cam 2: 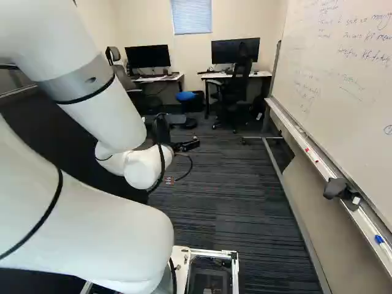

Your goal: Open the door and move inside

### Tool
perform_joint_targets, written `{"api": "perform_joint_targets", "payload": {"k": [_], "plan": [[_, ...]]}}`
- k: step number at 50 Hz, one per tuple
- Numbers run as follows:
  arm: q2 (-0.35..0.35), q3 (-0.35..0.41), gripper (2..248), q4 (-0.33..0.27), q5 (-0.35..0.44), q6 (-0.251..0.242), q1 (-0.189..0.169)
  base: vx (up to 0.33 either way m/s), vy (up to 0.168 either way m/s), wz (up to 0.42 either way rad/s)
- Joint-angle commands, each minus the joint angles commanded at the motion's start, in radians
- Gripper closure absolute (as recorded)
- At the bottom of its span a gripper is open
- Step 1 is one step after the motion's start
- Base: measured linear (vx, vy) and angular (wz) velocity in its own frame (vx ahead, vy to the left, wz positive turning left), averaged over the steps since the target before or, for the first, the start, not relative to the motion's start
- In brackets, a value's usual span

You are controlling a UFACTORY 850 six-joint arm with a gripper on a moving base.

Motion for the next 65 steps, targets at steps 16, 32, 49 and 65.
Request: {"api": "perform_joint_targets", "payload": {"k": [16,32,49,65], "plan": [[0.0,0.0,3,0.0,0.0,0.0,0.0,0.221,0.004,-0.004],[0.0,0.0,3,0.0,0.0,0.0,0.0,0.237,0.001,-0.006],[0.0,0.0,3,0.0,0.0,0.0,0.0,0.259,0.003,-0.018],[0.0,0.0,3,0.0,0.0,0.0,0.0,0.251,-0.014,-0.016]]}}
